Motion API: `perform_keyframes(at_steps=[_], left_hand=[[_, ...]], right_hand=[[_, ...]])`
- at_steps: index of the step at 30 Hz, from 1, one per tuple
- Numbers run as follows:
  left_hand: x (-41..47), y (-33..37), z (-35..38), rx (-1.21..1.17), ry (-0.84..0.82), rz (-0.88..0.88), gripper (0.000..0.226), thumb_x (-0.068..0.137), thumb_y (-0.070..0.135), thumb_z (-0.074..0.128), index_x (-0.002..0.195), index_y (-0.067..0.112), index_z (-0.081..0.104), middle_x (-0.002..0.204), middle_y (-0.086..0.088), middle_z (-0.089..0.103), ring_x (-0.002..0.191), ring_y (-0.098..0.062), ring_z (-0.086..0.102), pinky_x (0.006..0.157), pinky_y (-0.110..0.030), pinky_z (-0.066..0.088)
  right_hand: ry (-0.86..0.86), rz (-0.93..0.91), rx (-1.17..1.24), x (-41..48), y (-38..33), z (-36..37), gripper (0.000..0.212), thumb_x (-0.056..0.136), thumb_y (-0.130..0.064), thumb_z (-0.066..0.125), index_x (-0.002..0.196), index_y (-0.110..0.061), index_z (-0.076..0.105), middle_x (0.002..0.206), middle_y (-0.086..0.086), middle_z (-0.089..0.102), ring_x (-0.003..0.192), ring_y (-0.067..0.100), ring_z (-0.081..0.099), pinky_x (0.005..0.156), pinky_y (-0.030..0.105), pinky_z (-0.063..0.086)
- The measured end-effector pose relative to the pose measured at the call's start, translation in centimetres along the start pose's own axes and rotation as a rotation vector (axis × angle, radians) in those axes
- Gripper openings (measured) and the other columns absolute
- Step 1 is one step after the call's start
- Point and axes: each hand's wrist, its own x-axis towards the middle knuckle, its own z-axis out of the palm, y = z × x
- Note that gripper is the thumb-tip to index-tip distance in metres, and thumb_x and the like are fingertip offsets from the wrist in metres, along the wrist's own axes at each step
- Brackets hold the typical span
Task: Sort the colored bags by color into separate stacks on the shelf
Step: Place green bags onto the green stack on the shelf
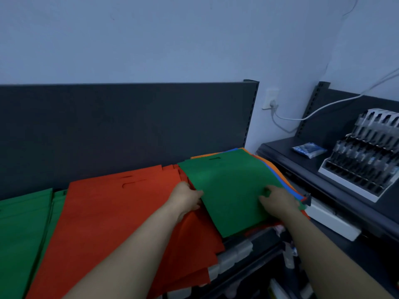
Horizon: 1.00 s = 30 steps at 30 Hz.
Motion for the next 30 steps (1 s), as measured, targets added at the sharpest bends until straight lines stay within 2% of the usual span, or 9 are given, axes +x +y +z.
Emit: perform_keyframes(at_steps=[3,7,10,12,15,19,24,26,30], left_hand=[[0.1,-0.4,1.1,0.028,0.004,0.05,0.014,0.088,0.003,0.06,0.096,0.014,0.06,0.1,-0.004,0.065,0.094,-0.023,0.063,0.08,-0.032,0.053],[0.4,-1.1,0.9,-0.006,0.115,0.055,0.044,0.078,0.001,0.069,0.117,0.01,0.05,0.111,-0.003,0.062,0.102,-0.025,0.062,0.089,-0.037,0.052],[0.5,-1.3,0.8,-0.021,0.154,0.029,0.044,0.074,-0.001,0.07,0.113,0.009,0.051,0.109,-0.007,0.064,0.097,-0.026,0.063,0.084,-0.036,0.054],[0.1,-1.1,0.9,-0.012,0.169,0.04,0.03,0.076,-0.004,0.068,0.096,0.014,0.054,0.1,-0.003,0.064,0.092,-0.023,0.062,0.083,-0.034,0.053],[-0.1,-1.2,1.2,-0.011,0.126,0.052,0.031,0.08,-0.007,0.064,0.079,0.022,0.052,0.093,-0.001,0.063,0.089,-0.021,0.061,0.084,-0.032,0.052],[-0.1,-1.5,1.3,0.025,0.041,0.055,0.028,0.083,-0.005,0.062,0.1,0.017,0.059,0.108,-0.005,0.065,0.1,-0.023,0.063,0.091,-0.035,0.051],[0.1,-1.9,1.1,0.04,0.038,0.067,0.03,0.084,-0.004,0.06,0.106,0.017,0.059,0.111,-0.004,0.066,0.1,-0.024,0.063,0.091,-0.037,0.052],[-0.1,-1.8,1.2,0.021,0.038,0.08,0.031,0.084,-0.004,0.06,0.111,0.012,0.056,0.114,-0.006,0.066,0.101,-0.024,0.064,0.091,-0.037,0.052],[-0.2,-0.9,1.7,-0.03,0.046,0.147,0.036,0.086,0.001,0.061,0.116,0.018,0.051,0.116,-0.006,0.064,0.103,-0.024,0.063,0.093,-0.042,0.052]], right_hand=[[-0.001,-0.024,-0.064,-0.1,0.7,0.0,0.047,0.092,-0.044,0.047,0.135,-0.025,0.047,0.136,0.007,0.052,0.124,0.028,0.048,0.109,0.044,0.03],[0.011,-0.111,0.143,-0.5,0.7,0.1,0.046,0.092,-0.035,0.053,0.136,-0.021,0.05,0.134,0.003,0.055,0.123,0.025,0.05,0.109,0.046,0.032],[0.061,-0.069,0.205,-0.6,1.4,-0.2,0.046,0.092,-0.034,0.054,0.135,-0.018,0.05,0.132,0.007,0.057,0.121,0.027,0.051,0.105,0.045,0.038],[0.065,-0.011,0.077,-0.6,1.9,-0.6,0.051,0.09,-0.04,0.053,0.135,-0.016,0.048,0.135,0.011,0.052,0.124,0.031,0.047,0.104,0.044,0.038],[-0.013,0.036,0.066,-0.4,1.9,-0.8,0.056,0.085,-0.046,0.056,0.132,-0.017,0.046,0.134,0.013,0.051,0.125,0.034,0.044,0.105,0.046,0.036],[0.007,0.054,0.162,-0.3,1.3,-0.9,0.068,0.084,-0.049,0.061,0.139,-0.017,0.038,0.14,0.014,0.045,0.132,0.037,0.034,0.108,0.044,0.028],[-0.015,0.073,0.223,-0.3,1.5,-0.7,0.043,0.084,-0.046,0.063,0.116,-0.018,0.055,0.119,0.012,0.057,0.127,0.036,0.037,0.105,0.042,0.029],[0.061,0.048,0.248,-0.6,1.4,-0.9,0.029,0.084,-0.042,0.063,0.105,-0.023,0.057,0.108,0.009,0.059,0.123,0.035,0.042,0.107,0.042,0.03],[0.321,-0.034,0.362,-1.0,0.7,-2.0,0.028,0.091,-0.025,0.056,0.117,-0.014,0.059,0.105,0.009,0.066,0.111,0.031,0.055,0.114,0.047,0.022]])
